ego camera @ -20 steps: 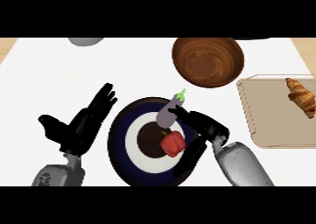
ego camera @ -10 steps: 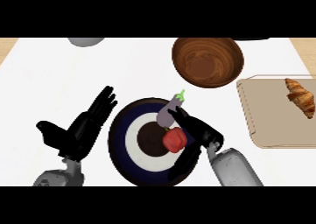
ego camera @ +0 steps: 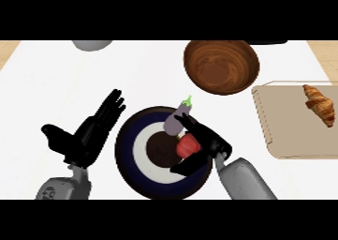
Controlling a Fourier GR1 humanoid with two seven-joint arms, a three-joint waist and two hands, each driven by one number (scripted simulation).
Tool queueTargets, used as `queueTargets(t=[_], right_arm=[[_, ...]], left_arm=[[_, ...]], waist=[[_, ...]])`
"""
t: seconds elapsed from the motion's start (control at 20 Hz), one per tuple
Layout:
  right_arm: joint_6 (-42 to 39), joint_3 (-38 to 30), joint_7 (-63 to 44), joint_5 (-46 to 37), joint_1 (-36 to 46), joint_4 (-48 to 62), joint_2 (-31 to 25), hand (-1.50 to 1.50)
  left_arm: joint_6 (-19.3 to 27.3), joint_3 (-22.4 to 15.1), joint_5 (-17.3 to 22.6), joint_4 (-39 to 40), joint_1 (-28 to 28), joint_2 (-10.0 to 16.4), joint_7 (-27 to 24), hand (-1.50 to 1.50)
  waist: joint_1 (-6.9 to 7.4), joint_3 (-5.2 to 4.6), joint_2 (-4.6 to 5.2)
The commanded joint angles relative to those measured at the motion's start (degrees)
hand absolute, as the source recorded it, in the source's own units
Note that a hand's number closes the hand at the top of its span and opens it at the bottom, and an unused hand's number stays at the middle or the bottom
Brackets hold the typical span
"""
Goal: Pick the bell pepper from the plate and place it in the bowl
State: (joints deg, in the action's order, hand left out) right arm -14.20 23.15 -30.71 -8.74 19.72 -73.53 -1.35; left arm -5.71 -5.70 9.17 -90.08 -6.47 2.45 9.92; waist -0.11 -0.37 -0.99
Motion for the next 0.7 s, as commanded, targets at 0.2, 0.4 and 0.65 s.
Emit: queueTargets(t=[0.2,0.4,0.65], right_arm=[[1.50,2.02,10.94,-4.50,-1.57,7.99,1.27,1.50],[0.20,2.06,7.85,-3.50,-0.80,4.51,1.10,1.50],[2.53,4.00,2.77,-6.01,-3.42,-3.77,0.66,1.50]], left_arm=[[2.64,-1.27,-1.96,-0.04,-1.18,-2.33,1.38,0.00],[0.01,-0.86,-0.71,-2.31,1.52,-0.87,1.12,0.00],[-0.52,-0.02,-1.19,0.04,2.47,-0.90,-1.33,0.00]], waist=[[0.39,0.39,1.05],[0.39,0.38,0.98],[0.05,0.36,0.92]])
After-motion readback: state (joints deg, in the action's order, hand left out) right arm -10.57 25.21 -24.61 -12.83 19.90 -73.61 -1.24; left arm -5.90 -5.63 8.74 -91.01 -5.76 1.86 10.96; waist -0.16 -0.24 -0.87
